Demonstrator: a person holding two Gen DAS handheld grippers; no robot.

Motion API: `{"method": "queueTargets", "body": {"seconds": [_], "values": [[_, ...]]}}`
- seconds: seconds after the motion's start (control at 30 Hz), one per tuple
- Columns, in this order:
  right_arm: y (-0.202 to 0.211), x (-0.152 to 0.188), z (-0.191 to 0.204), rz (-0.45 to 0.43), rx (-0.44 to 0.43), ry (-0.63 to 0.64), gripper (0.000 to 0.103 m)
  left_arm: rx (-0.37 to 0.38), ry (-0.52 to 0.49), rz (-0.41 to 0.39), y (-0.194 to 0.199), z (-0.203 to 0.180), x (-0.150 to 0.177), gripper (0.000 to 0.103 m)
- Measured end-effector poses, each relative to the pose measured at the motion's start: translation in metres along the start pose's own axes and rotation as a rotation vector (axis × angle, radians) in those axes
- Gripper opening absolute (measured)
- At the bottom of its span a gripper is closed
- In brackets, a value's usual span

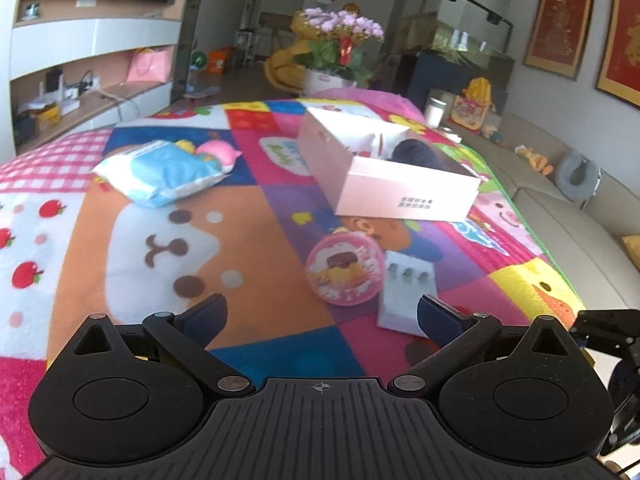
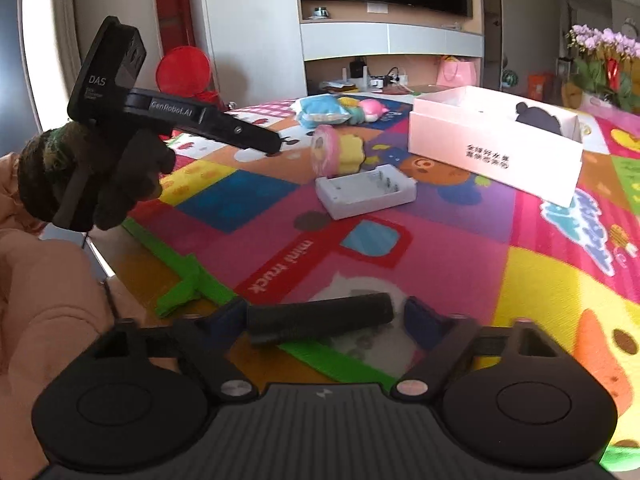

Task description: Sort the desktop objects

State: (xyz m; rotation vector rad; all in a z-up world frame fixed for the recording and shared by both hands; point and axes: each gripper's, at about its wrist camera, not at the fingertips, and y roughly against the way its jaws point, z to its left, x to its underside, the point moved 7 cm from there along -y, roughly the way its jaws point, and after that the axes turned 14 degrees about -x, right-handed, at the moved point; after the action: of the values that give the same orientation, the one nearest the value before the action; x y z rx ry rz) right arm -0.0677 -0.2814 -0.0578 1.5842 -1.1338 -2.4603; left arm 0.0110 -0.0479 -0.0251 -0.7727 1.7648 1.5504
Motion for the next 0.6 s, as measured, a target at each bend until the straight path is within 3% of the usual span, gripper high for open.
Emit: {"method": "queueTargets", "body": {"seconds": [0.17,0.37,0.47,0.6], "values": [[0.0,-0.011,-0.01,-0.039,0.034,-0.051,0.076,-0.004,0.013,0.026,-0.01,0.004,0.005,0.103],[-0.01,-0.059,-0.025,-0.2,0.068,-0.06,0.076,-0.019,0.01,0.025,-0.01,0.008,0.006,0.103],[-0.023,-0.088,-0.051,-0.27,0.081,-0.145,0.076,-0.027,-0.004,0.022,-0.008,0.009,0.007,0.103],[-0.043,-0.113,-0.099,-0.283,0.226,-0.31,0.081,-0.018,-0.014,0.022,-0.008,0.009,0.009,0.103]]}}
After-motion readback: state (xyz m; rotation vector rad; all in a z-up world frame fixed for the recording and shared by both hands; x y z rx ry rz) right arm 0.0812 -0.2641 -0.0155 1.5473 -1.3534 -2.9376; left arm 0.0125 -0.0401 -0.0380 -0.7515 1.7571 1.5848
